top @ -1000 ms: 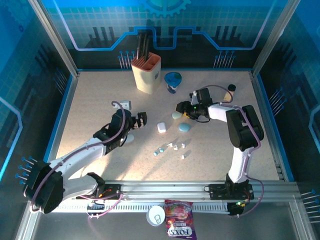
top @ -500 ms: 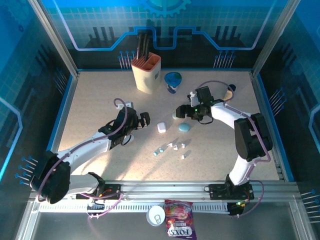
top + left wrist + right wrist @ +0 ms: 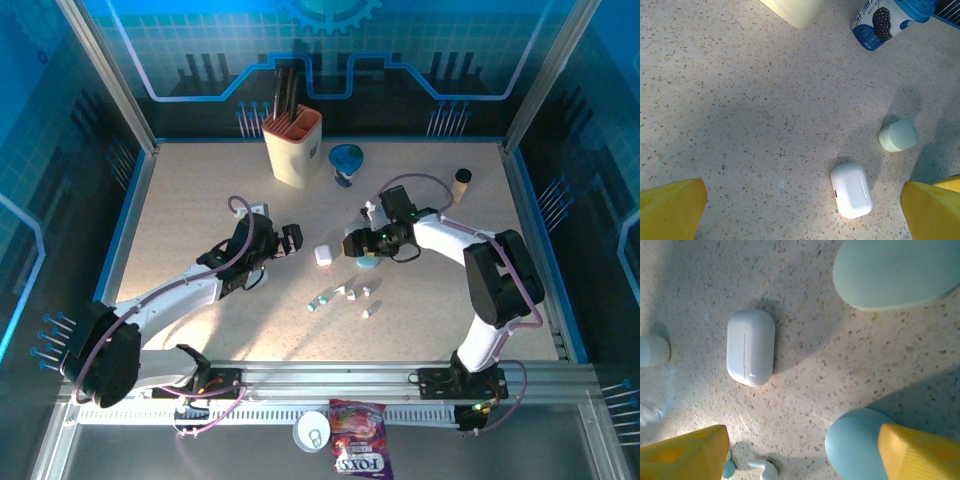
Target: Insert wireless bluetooth earbuds into charging case
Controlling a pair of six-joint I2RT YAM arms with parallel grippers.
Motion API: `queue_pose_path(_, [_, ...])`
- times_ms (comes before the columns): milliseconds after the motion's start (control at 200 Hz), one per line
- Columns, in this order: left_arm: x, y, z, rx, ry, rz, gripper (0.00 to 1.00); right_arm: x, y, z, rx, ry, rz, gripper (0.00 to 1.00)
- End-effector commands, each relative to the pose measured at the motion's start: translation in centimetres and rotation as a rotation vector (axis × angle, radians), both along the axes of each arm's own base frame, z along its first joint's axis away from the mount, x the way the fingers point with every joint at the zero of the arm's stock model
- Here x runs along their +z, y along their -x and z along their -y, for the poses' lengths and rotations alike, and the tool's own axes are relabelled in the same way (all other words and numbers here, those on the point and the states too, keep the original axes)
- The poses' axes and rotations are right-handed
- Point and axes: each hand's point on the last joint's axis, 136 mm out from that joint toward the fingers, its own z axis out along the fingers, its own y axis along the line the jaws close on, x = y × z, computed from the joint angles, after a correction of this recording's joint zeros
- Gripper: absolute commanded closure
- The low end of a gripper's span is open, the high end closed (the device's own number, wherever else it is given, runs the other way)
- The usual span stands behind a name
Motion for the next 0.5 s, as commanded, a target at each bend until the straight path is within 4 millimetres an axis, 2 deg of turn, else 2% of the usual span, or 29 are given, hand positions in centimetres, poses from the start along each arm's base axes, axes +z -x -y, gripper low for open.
queue_pose_path(0, [0.9,-0.4,0.5,-0.011,0.033,0.017,0.01,-0.3,1.9,0.2,0.024,0.052,-0.032,0.24])
queue_pose_path(185, [0.6,-0.3,0.5,-0.011,0.037,0.014,0.01,-0.7,3.6,0.5,0.04,0.116,-0.057,0.25])
queue_pose_path(495, [0.5,-0.7,1.2,-0.038,0.048,0.007,0.01,-1.7,4.6,2.5,0.035,0.229,-0.051,0.15])
